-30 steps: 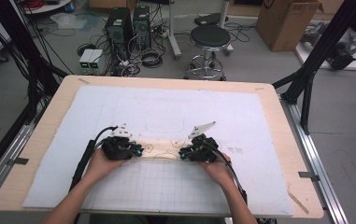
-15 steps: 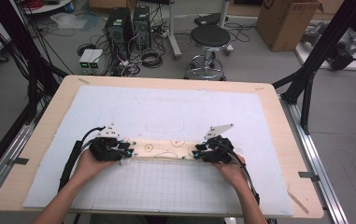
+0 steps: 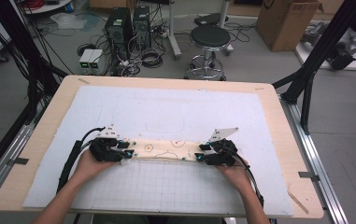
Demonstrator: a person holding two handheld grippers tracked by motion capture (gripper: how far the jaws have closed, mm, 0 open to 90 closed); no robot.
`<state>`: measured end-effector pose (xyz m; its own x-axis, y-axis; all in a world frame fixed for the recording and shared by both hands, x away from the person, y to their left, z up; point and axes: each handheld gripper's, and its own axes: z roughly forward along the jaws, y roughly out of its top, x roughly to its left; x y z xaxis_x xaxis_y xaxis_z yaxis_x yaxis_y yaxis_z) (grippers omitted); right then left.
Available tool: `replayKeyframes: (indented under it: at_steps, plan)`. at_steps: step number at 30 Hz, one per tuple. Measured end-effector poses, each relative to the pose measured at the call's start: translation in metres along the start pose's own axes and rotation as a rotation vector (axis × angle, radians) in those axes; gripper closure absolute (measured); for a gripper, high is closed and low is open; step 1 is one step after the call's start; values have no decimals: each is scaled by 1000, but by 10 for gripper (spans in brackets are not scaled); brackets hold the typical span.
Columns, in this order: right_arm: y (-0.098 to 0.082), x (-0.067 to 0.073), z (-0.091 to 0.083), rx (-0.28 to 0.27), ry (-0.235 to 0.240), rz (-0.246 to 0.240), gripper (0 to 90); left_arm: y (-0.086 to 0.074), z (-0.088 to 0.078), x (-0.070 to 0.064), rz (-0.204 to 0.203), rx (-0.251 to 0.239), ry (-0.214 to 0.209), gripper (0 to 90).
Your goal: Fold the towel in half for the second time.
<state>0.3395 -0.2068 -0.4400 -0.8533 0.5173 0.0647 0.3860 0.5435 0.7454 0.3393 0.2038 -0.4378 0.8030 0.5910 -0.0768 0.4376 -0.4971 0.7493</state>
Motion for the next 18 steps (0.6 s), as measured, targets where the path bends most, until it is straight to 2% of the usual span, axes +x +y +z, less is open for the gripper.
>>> replayKeyframes:
  at_steps: [3, 9, 12, 18]
  plan:
    - [0, 0, 1, -2, -8, -16, 555, 0, 0, -2, 19, 1, 9, 572]
    - [0, 1, 1, -6, -10, 2, 546, 0, 1, -5, 35, 4, 22, 552]
    - [0, 1, 1, -6, -5, 30, 532, 1, 1, -5, 38, 8, 22, 542]
    - [0, -2, 1, -33, 16, 89, 494, 2, -3, -3, -2, -25, 5, 522]
